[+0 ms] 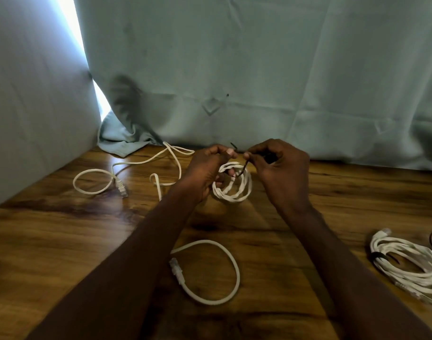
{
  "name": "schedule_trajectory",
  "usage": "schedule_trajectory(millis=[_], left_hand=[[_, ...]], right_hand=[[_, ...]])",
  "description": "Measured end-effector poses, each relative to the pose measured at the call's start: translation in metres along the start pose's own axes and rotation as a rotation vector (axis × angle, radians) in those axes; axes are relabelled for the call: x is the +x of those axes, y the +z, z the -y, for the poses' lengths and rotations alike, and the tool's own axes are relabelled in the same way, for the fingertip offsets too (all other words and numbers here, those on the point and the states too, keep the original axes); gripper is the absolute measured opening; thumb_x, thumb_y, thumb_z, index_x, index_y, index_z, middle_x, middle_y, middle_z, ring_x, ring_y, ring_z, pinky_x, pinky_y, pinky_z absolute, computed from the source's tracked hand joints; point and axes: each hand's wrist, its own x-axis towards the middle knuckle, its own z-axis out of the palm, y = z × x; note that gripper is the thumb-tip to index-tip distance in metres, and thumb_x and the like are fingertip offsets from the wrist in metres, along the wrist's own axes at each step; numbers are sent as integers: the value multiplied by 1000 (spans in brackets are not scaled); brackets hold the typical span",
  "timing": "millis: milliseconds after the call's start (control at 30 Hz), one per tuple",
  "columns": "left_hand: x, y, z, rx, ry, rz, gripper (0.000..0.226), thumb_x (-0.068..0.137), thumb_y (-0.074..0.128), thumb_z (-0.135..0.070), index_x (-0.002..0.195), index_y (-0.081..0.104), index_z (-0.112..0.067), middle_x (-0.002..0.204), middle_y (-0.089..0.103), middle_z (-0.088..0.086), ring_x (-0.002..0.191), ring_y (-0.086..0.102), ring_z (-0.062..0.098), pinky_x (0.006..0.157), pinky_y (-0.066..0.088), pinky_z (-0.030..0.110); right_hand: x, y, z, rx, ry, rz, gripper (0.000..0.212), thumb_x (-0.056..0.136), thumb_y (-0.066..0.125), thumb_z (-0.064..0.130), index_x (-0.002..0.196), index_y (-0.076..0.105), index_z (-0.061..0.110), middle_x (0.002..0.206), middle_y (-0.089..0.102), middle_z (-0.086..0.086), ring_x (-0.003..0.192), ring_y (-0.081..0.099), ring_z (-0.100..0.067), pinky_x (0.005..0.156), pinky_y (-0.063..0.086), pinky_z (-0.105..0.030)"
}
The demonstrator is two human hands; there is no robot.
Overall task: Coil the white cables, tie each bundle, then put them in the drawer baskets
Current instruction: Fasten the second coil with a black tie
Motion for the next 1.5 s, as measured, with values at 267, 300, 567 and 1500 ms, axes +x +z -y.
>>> schedule_trajectory(millis=[267, 300, 567, 1500], left_hand=[[17, -30, 5, 74, 17, -308, 16, 98, 68, -22, 87, 70, -11, 73, 65, 10, 34, 48, 8, 33, 31, 15], [17, -32, 5, 108, 20, -331, 18, 98, 68, -25, 85, 69, -13, 73, 65, 8, 35, 49, 8, 33, 32, 15], [24, -50, -1, -268, -161, -358, 17, 89, 75, -26, 87, 61, -16, 70, 50, 4, 59, 43, 17, 41, 39, 24], [5, -35, -5, -590, -355, -339, 42, 99, 35, -14, 57, 41, -15, 38, 33, -3, 29, 26, 7, 37, 22, 14]], right_hand=[[4, -10, -10, -99, 220, -10, 20, 81, 87, 38, 87, 77, 22, 79, 72, 13, 75, 67, -2, 67, 52, -19], [4, -10, -9, -91, 236, 1, 20, 81, 87, 39, 85, 76, 23, 78, 71, 12, 74, 67, -3, 66, 51, -19], [10, -23, -5, 185, 525, 471, 27, 76, 91, 32, 76, 72, 12, 74, 73, -13, 66, 64, -18, 59, 52, -34], [20, -48, -8, 531, 808, 521, 26, 74, 86, 33, 72, 63, 21, 71, 59, 0, 68, 61, -14, 59, 48, -28]])
